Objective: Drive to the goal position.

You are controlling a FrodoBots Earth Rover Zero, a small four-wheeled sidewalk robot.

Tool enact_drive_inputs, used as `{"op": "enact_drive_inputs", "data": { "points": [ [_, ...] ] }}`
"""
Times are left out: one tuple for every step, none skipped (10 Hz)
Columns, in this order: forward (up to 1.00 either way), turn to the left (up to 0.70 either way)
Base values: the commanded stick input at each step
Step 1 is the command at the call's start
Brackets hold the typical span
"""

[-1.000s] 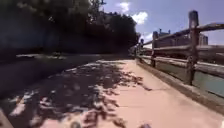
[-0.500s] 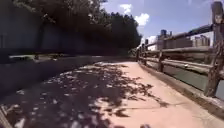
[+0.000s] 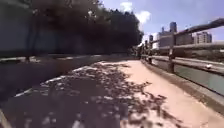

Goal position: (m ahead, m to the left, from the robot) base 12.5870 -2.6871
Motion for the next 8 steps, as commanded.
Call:
{"op": "enact_drive_inputs", "data": {
  "points": [
    [1.0,-0.4],
    [1.0,-0.3],
    [1.0,0.0],
    [1.0,0.0],
    [1.0,0.0],
    [1.0,0.0],
    [1.0,0.0],
    [1.0,0.0]
  ]
}}
